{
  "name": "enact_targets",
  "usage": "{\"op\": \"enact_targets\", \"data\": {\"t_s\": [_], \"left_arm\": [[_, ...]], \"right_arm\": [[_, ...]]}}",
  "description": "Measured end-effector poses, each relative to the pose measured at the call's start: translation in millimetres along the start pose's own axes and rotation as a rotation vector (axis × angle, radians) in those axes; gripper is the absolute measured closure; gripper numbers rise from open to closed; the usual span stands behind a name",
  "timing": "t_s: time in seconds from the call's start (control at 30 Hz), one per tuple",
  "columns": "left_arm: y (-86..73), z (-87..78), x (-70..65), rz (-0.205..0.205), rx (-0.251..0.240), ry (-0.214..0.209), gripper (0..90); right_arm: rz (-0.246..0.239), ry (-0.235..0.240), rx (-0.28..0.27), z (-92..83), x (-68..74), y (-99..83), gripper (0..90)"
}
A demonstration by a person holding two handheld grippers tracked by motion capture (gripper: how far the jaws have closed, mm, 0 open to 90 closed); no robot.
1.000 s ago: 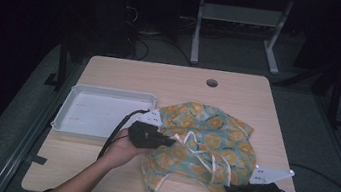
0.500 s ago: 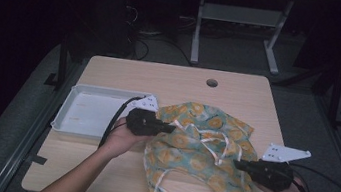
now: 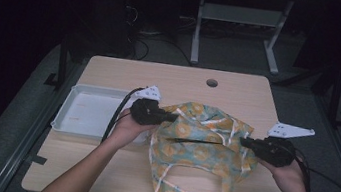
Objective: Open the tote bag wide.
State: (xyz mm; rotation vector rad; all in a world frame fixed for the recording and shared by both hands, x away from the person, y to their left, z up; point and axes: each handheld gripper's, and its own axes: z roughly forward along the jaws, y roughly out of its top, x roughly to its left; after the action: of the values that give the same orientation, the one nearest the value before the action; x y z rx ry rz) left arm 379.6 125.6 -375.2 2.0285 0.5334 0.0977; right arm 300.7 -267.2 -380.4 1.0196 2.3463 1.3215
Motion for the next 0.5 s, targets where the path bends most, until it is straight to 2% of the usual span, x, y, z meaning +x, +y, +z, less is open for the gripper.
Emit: {"op": "enact_targets", "data": {"t_s": [0.23, 0.37, 0.5], "left_arm": [[1.8, 3.9, 16.3, -0.024, -0.014, 0.037, 89.4], [4.1, 5.8, 23.8, -0.045, -0.032, 0.055, 89.4], [4.0, 9.9, 30.8, -0.063, -0.029, 0.074, 89.4]], "right_arm": [[0.024, -0.026, -0.020, 3.7, -16.8, 10.3, 89.2], [0.037, -0.039, -0.023, 8.7, -25.1, 15.9, 89.2], [0.045, -0.051, -0.019, 16.7, -32.4, 20.8, 89.2]]}}
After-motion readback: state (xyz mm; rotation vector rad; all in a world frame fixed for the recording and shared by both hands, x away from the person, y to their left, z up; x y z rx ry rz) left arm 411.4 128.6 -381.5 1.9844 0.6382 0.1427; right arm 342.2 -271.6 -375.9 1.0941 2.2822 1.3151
